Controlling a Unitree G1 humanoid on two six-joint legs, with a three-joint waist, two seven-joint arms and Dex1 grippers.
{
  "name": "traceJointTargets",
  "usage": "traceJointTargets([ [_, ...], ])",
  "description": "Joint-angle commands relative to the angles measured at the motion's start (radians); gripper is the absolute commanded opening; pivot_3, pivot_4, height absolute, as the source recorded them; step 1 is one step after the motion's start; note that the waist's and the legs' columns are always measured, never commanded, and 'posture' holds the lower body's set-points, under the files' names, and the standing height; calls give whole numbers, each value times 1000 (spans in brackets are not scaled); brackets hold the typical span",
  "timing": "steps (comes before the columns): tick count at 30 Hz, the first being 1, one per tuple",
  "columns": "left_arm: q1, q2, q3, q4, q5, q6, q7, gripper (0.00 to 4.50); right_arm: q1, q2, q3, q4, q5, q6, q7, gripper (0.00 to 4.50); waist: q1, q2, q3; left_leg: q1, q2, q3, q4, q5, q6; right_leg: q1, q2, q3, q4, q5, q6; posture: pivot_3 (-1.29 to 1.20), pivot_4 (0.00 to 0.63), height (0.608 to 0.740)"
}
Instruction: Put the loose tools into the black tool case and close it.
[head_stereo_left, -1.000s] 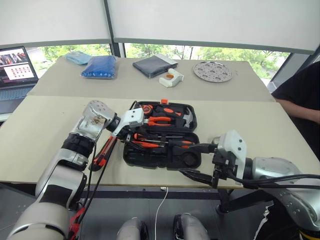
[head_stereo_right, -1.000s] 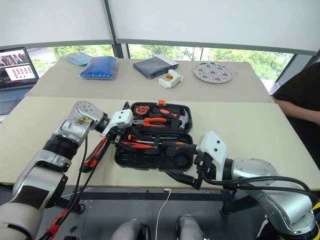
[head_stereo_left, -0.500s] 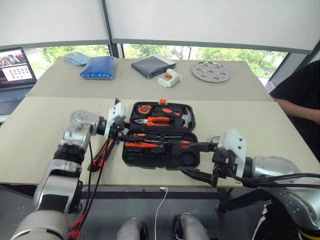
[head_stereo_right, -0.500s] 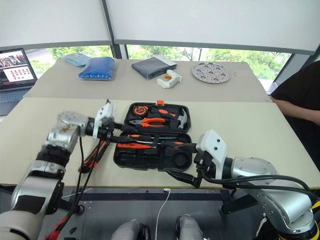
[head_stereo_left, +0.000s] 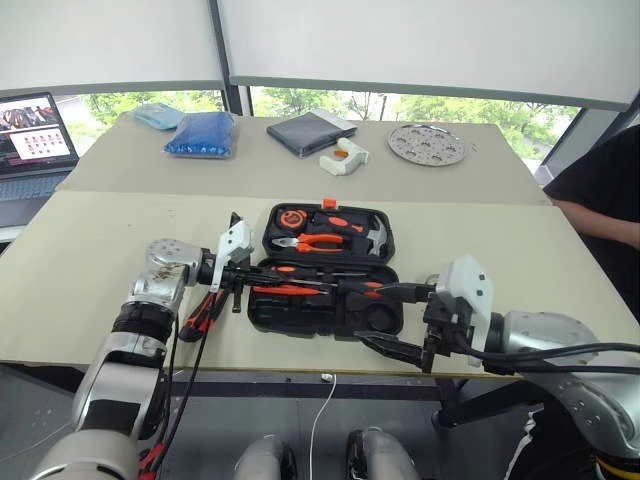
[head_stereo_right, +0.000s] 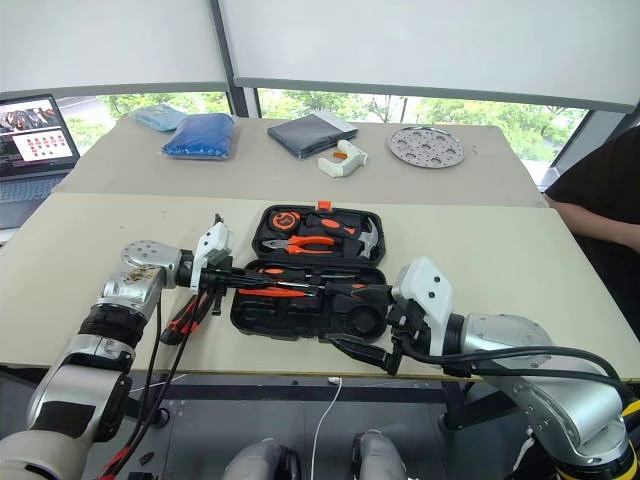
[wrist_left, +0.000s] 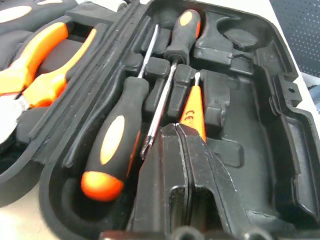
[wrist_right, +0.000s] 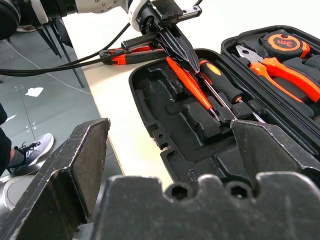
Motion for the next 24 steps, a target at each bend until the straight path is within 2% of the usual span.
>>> traceJointTargets([
  [1, 2, -11, -5, -40, -2, -12, 6, 27, -9, -2, -19, -13, 17, -7, -5, 4500, 1, 0, 0, 0, 0, 0, 0, 0, 0, 0, 0, 0, 0, 0, 0, 0, 150, 718],
  [15, -7, -46, -26, -18, 27, -56, 49, 27, -7, 2, -13, 2, 10, -11, -12, 4500, 1, 0, 0, 2, 0, 0, 0, 0, 0, 2, 0, 0, -1, 0, 0, 0, 150, 718],
  [24, -72, 45, 18, -45, -7, -8, -3, 27, 6, -3, -14, 10, 5, -21, 2, 4500, 0, 0, 0, 2, 1, -1, 0, 0, 0, 3, 1, -1, -2, 0, 0, 0, 150, 718],
])
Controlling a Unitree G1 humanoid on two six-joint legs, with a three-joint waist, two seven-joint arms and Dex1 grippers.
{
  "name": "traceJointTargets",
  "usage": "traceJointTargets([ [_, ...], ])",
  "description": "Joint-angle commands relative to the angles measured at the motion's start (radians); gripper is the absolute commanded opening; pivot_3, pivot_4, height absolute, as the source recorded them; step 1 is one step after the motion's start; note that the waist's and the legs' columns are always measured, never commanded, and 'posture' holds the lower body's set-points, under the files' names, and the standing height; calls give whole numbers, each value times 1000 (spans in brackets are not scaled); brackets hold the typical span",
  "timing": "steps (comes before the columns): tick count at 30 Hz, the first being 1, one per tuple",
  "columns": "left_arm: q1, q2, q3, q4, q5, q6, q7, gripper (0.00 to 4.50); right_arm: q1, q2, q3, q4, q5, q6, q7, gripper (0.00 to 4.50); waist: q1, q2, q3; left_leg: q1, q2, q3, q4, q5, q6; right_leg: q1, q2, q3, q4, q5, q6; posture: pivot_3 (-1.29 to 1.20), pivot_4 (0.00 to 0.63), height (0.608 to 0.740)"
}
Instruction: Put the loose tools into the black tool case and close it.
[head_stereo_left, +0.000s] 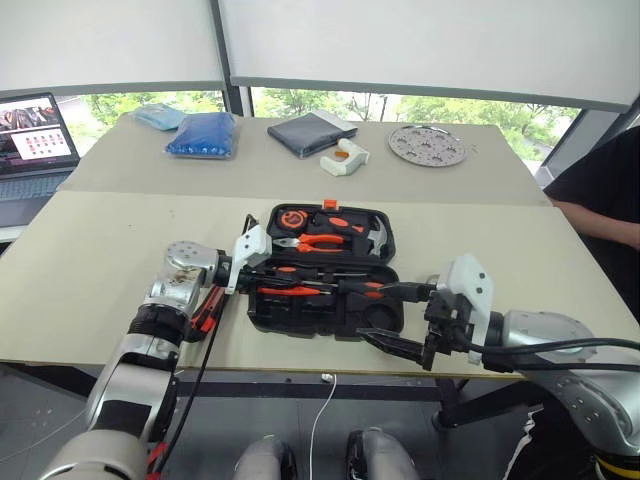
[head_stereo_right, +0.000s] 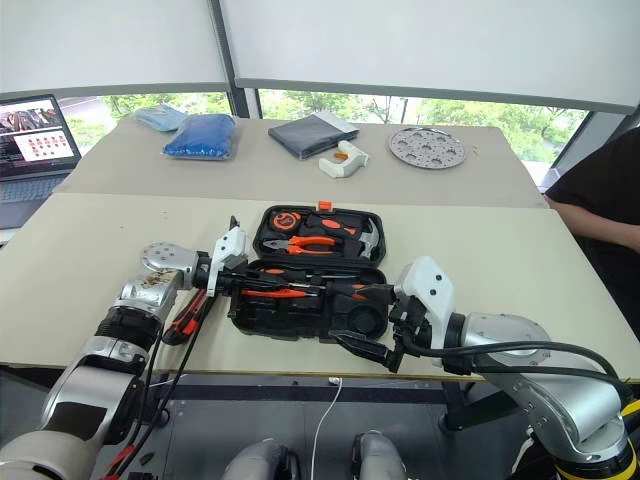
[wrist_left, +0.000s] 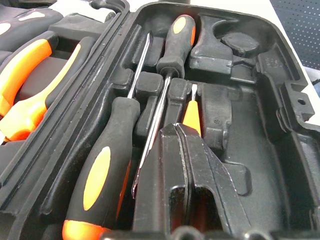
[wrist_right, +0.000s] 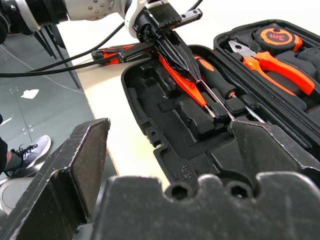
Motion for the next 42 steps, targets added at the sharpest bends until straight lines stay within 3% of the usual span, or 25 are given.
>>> traceJointTargets([
  [1, -41, 50, 23, -40, -21, 9, -43, 27, -2, -2, -13, -6, 2, -24, 10, 4500, 0, 0, 0, 0, 0, 0, 0, 0, 0, 0, 0, 0, 0, 0, 0, 0, 150, 718],
  [19, 14, -28, -65, 17, 57, -115, -14, 27, -5, 5, -14, 5, 0, -26, 5, 4500, 2, 0, 0, 0, 0, 0, 0, 0, 0, 1, 0, 0, -1, 0, 1, 0, 150, 718],
  [30, 6, -40, -53, 52, 54, -125, 5, 27, -1, 1, -20, 1, 3, -25, 0, 4500, 2, 0, 0, 4, 0, 0, 0, -2, 3, 5, -1, 0, -1, 1, 1, 0, 150, 718],
  [36, -62, 15, -1, 0, -2, -18, -37, 27, 2, -3, -20, 0, 5, -23, 3, 4500, 1, 0, 0, 3, 0, -1, 0, -2, 3, 4, -1, 0, -2, 1, 2, 0, 150, 718],
  [42, -45, 73, -24, -11, 22, -44, -99, 27, 5, -4, -18, 4, 2, -27, 9, 4500, 0, 0, 0, 2, -1, -1, 0, -2, 3, 4, -1, -1, -3, 0, 3, 0, 150, 718],
])
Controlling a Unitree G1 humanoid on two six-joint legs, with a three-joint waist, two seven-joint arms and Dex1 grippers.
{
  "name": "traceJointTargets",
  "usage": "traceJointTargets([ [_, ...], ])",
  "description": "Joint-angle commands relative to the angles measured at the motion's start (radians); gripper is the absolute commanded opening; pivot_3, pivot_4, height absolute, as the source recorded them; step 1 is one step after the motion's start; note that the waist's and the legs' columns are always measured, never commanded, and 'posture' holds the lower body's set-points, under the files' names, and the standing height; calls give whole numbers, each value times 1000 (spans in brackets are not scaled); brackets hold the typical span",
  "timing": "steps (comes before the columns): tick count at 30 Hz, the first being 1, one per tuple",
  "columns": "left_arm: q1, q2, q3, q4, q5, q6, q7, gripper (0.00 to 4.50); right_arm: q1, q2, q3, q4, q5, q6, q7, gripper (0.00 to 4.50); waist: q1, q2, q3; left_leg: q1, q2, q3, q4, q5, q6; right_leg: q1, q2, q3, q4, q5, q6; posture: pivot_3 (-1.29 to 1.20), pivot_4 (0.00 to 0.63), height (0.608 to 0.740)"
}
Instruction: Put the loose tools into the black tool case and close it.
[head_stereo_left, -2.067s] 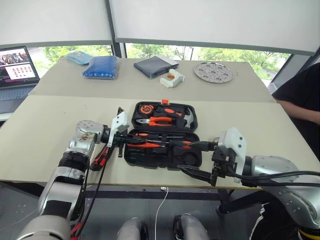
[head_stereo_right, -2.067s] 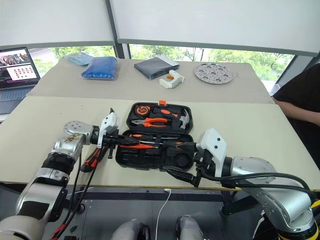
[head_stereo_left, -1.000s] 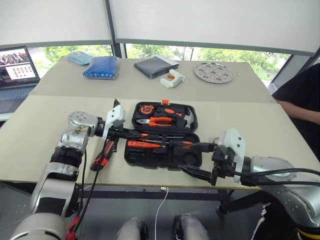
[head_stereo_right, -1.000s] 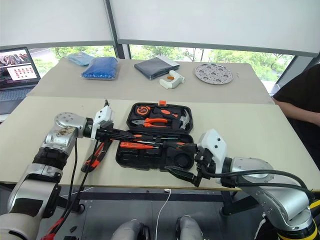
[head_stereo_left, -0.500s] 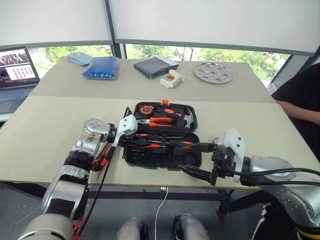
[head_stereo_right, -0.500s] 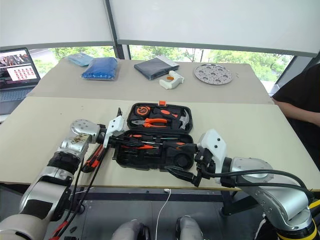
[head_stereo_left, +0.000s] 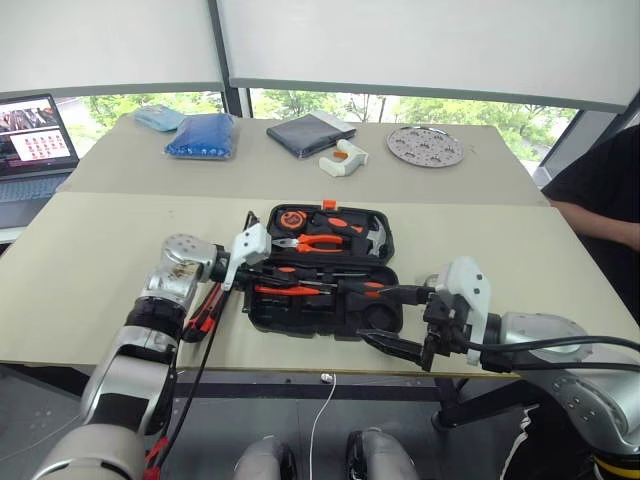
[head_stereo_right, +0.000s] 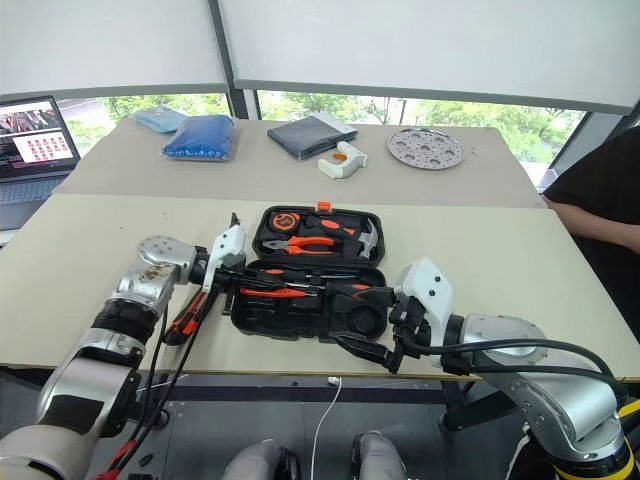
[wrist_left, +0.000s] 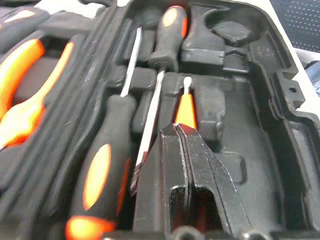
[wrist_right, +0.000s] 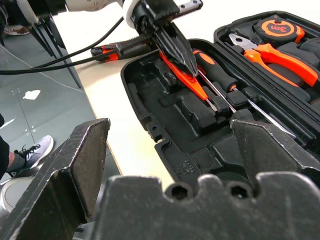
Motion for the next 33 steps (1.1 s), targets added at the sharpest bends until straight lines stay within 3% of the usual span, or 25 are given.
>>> traceJointTargets([
  [1, 13, 22, -9, -20, 8, -44, -37, 27, -5, -6, -28, -16, 3, -24, 6, 4500, 0, 0, 0, 0, 0, 0, 0, 0, 0, 0, 0, 0, 0, 0, 0, 0, 150, 718],
  [19, -9, -71, -64, 154, 95, -201, 28, 27, -3, -2, -40, -23, 12, -16, -9, 4500, 0, 0, 0, 0, -1, 0, 0, -1, 2, 1, -1, 0, -1, 1, 2, 0, 150, 718],
  [33, 49, -101, -57, 81, 73, -170, 49, 27, -12, 6, -34, -15, 12, -20, -12, 4500, -7, 0, 0, 0, -1, 0, 0, -1, 2, 1, -1, 0, -1, 0, 2, 0, 150, 718],
])
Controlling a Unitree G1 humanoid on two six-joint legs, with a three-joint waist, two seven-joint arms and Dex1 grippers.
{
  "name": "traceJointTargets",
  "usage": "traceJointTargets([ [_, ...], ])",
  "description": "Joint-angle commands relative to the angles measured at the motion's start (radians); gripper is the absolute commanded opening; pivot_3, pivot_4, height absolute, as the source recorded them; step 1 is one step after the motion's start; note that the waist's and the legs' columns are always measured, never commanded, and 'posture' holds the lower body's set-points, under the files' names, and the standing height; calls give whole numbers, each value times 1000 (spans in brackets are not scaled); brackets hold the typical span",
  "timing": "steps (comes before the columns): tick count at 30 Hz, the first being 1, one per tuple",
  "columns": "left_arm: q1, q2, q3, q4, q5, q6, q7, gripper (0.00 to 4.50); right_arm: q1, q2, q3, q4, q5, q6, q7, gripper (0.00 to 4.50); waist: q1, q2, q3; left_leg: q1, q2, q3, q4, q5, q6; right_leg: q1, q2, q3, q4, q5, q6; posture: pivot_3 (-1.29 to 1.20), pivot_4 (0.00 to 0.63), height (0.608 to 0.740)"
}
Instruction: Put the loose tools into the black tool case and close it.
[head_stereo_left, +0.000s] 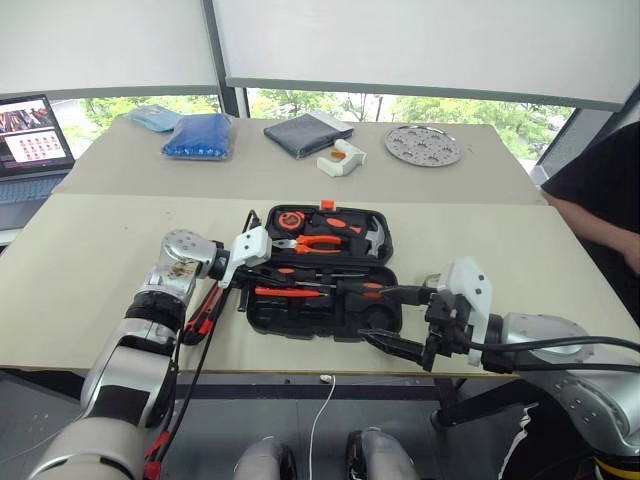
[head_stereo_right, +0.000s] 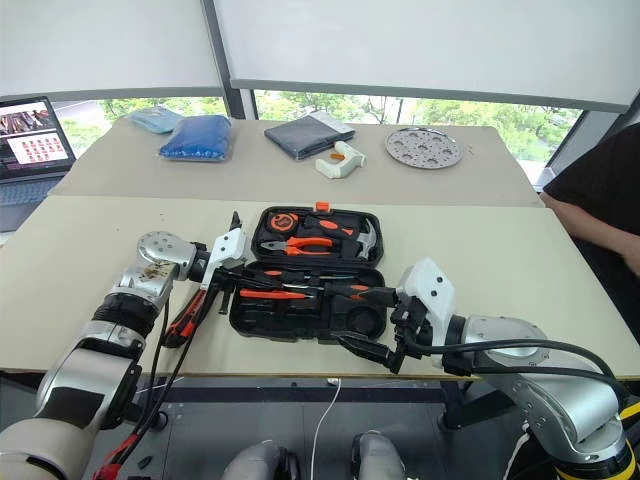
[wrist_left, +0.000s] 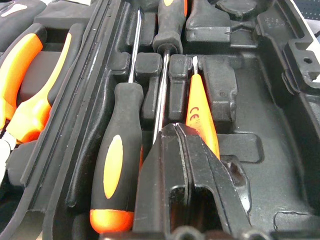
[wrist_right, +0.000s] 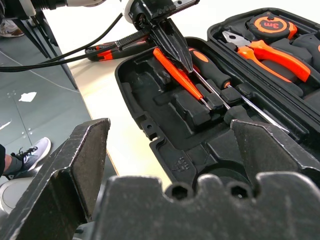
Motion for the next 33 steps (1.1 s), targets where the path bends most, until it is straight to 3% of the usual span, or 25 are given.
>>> traceJointTargets([
  [1, 28, -14, -11, -27, 3, 21, 4, 27, -14, 4, -26, -16, 11, -20, -2, 4500, 1, 0, 0, 0, 0, 0, 0, 0, 0, 0, 0, 0, 0, 0, 0, 0, 150, 718],
  [7, 21, -12, 52, -130, -84, 174, 8, 27, -12, 1, -30, -18, 15, -18, 1, 4500, 6, 0, 0, -1, 0, 0, 0, 0, 1, 0, 0, -1, -1, 0, 0, 0, 150, 718],
  [13, 105, 22, 40, -211, -79, 199, 8, 27, -9, 3, -30, -24, 18, -15, -2, 4500, 4, 0, 0, -1, 0, 0, 0, 0, 0, 0, 0, 0, -1, 0, 1, 0, 150, 718],
  [33, 124, -33, 7, -63, -34, 132, 100, 27, -17, 6, -16, -24, 23, -8, -2, 4500, 11, 5, -5, 4, 0, 0, 0, -2, 2, 4, -2, 1, -1, 1, 3, 0, 150, 718],
])
